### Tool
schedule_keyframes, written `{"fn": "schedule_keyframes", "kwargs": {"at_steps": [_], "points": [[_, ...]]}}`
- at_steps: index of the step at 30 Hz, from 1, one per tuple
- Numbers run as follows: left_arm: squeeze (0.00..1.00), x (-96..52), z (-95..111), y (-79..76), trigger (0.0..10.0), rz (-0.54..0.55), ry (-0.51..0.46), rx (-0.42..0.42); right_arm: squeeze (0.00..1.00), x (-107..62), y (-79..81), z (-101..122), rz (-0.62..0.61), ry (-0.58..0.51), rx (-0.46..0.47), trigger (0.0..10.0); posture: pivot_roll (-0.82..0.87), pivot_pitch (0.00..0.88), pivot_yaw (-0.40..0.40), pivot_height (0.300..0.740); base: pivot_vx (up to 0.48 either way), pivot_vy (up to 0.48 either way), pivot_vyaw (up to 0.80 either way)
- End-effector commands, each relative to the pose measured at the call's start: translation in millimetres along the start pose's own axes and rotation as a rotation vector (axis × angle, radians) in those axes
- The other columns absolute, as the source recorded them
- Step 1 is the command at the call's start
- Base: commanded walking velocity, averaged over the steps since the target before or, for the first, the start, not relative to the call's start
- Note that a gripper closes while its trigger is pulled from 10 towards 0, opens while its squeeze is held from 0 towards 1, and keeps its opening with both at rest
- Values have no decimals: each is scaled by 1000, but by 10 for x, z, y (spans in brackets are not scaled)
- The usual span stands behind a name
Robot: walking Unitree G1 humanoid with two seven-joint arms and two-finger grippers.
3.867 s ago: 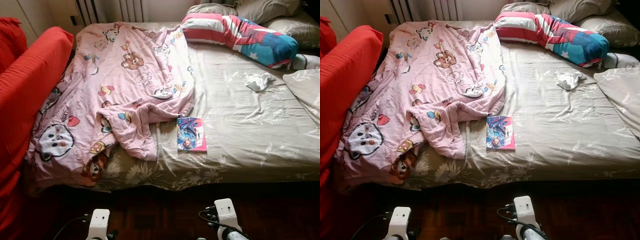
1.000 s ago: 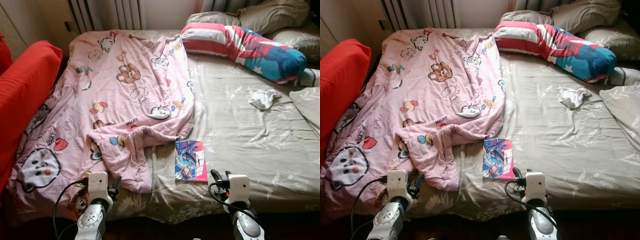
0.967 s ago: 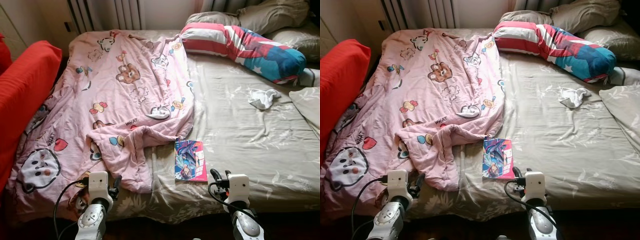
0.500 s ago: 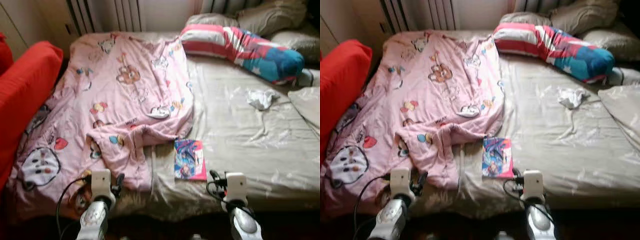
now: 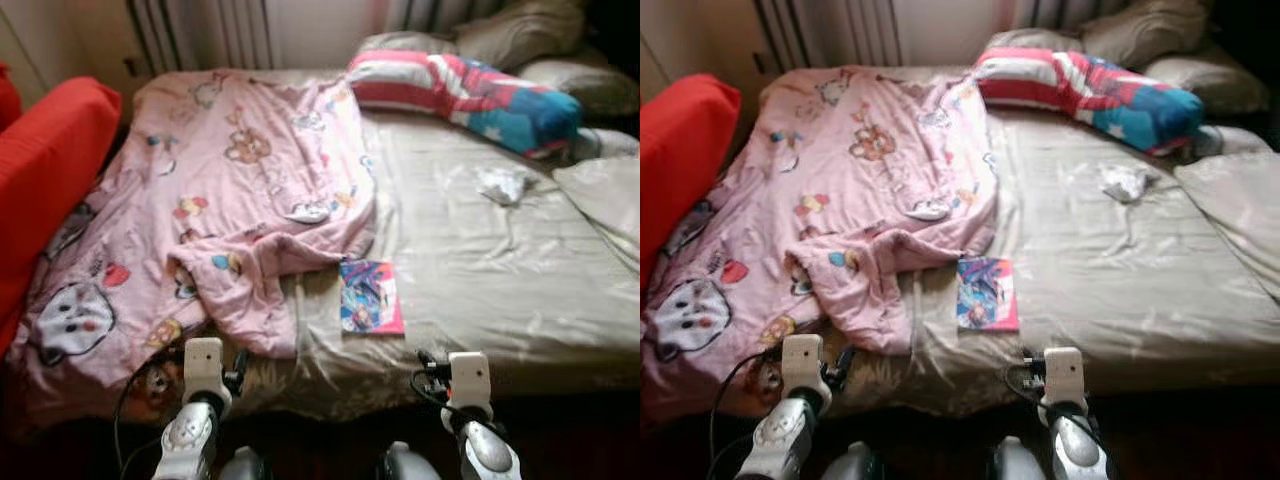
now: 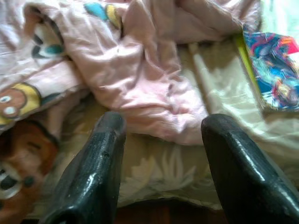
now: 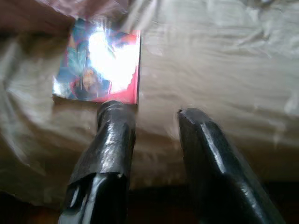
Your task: Clean up the room
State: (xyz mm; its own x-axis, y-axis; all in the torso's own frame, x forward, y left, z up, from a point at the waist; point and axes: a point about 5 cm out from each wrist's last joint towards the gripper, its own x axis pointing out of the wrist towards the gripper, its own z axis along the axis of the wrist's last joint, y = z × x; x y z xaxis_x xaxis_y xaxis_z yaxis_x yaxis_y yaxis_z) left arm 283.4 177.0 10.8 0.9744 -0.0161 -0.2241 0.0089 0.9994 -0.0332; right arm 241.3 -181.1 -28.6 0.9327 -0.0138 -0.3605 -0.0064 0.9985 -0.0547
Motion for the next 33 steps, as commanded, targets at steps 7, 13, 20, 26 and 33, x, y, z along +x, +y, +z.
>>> {"fn": "schedule_keyframes", "kwargs": {"at_steps": [7, 13, 20, 26, 33], "points": [[0, -113, -191, 41, 10000, 10, 75, -15, 0, 51, 56, 58, 18, -6, -2, 10000, -124, 141, 8, 661, 0, 0, 0], [0, -113, -190, 41, 10000, 9, 75, -16, 0, 66, 67, 52, 18, 16, -3, 10000, -125, 142, 7, 651, 0, 0, 0], [0, -112, -191, 36, 10000, 5, 76, -17, 0, 64, 79, 66, 25, -1, -3, 10000, -124, 144, 7, 628, 0, 0, 0], [0, -117, -195, 36, 10000, 3, 76, -16, 0, 63, 89, 63, 25, -1, -7, 10000, -123, 144, 6, 628, 0, 0, 0], [0, -106, -174, 26, 10000, -9, 64, -11, 0, 58, 102, 54, 28, 2, -5, 10000, -123, 145, 8, 628, 0, 0, 0]]}}
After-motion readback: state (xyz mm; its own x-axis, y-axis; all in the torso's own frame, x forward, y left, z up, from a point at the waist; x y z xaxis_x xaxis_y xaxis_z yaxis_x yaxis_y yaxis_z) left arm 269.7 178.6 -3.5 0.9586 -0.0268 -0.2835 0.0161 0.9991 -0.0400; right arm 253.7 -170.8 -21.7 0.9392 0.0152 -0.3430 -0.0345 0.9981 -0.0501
